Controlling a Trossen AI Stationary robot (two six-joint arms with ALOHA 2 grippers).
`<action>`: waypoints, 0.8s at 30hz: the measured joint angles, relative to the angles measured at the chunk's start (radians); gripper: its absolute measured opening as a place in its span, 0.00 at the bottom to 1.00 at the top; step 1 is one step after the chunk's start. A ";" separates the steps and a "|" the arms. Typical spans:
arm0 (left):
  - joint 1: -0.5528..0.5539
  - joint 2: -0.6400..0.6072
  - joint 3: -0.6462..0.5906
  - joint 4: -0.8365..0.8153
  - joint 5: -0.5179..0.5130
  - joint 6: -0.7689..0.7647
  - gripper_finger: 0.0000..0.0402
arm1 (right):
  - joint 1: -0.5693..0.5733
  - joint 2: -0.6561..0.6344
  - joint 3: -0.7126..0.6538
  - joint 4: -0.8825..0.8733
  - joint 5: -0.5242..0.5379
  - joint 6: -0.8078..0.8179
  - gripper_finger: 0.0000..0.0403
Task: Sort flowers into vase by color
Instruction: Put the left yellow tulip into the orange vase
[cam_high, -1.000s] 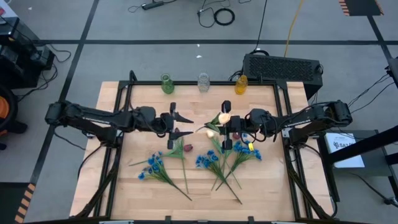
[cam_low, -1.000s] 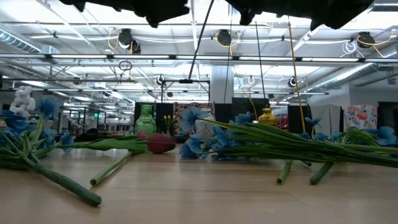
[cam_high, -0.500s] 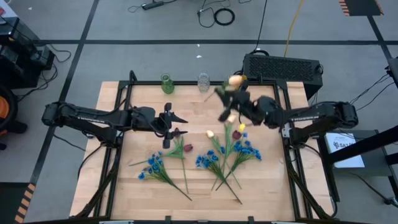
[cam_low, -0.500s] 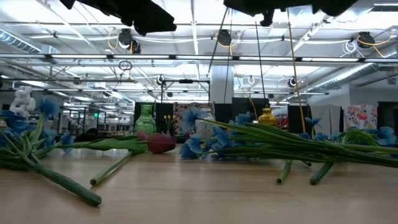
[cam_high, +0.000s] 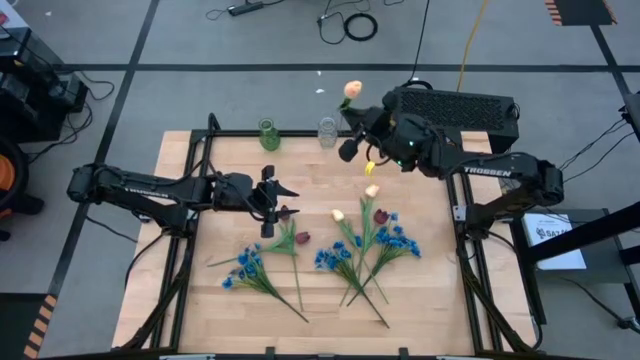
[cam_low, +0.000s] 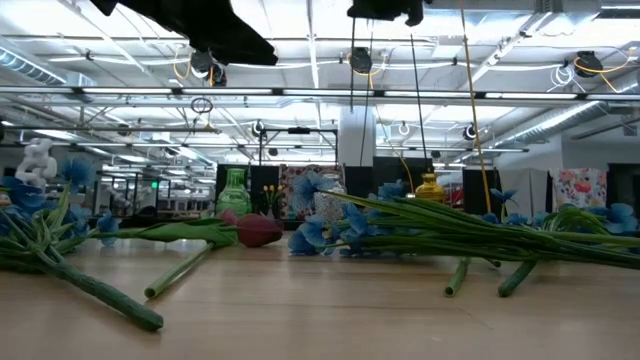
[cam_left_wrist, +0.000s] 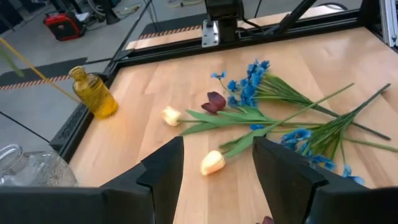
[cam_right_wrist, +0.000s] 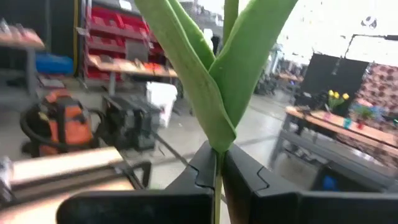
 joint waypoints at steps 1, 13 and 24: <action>0.000 0.000 0.000 0.000 0.000 -0.002 0.49 | -0.002 0.000 0.009 -0.035 0.003 -0.001 0.01; 0.000 0.000 0.000 -0.013 0.000 -0.009 0.49 | -0.048 -0.049 0.027 -0.364 0.180 -0.042 0.01; 0.000 0.001 0.000 -0.020 0.000 -0.035 0.49 | -0.168 -0.058 0.026 -0.516 0.179 -0.027 0.01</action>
